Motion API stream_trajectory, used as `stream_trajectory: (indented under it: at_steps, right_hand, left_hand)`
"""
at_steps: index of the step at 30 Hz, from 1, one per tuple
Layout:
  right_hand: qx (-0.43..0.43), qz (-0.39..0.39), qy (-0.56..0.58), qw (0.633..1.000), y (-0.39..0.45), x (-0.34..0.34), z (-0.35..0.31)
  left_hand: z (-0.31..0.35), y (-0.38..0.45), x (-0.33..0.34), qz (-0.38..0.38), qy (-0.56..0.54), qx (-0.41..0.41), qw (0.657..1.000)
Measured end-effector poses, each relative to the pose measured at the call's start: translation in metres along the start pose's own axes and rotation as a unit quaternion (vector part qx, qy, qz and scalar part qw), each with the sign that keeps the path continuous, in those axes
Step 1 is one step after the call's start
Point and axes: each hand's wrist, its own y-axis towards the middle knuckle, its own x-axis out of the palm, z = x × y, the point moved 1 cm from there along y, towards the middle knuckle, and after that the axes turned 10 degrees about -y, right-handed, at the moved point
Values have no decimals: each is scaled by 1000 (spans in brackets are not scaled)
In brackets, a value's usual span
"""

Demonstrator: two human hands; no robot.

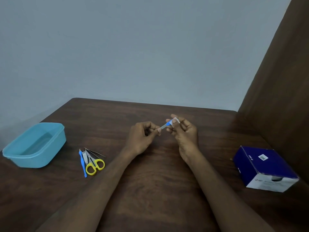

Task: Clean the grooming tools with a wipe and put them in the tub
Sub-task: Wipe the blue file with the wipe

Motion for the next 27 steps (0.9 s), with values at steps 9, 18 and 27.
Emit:
stream_trajectory:
  at_steps: [9,18,27]
  right_hand:
    - [10,14,-2,1000,-10,4,-2]
    - [-10,3,15,1000,-10,-1,-7]
    - [-24,-7,33,999,-10,-4,-13]
  left_hand:
    - [-4,-6,-7,-3,3,17,1000]
    - [3,-8,0,-6,-16,29,999]
    - [12,-9,-4,-43,-43,12,998]
